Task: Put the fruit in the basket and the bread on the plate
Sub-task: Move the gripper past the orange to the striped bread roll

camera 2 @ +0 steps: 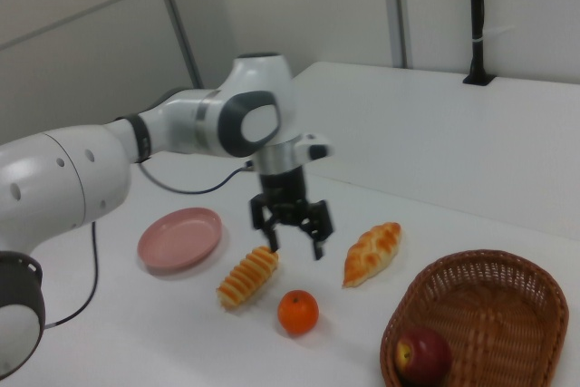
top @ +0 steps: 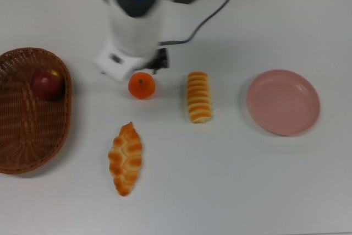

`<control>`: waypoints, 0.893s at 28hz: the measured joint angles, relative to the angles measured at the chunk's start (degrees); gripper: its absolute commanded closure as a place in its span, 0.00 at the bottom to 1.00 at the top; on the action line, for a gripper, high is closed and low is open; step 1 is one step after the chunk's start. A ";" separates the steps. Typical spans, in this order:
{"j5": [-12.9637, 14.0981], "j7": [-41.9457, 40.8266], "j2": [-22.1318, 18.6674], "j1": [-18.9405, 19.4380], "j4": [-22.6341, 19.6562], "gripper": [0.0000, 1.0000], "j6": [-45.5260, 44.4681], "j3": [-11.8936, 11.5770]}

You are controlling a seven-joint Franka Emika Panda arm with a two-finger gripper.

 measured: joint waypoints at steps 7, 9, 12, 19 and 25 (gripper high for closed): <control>-3.74 0.09 3.14 4.73 -4.00 0.00 -0.49 0.03; -4.98 0.09 4.18 4.78 -4.24 0.00 -0.49 0.02; -6.71 0.09 5.63 4.60 -4.24 0.00 -0.48 -0.07; -7.09 0.09 5.89 4.41 -3.29 0.00 -0.46 -0.17; -7.09 0.45 5.75 5.74 -1.80 0.00 -0.45 1.47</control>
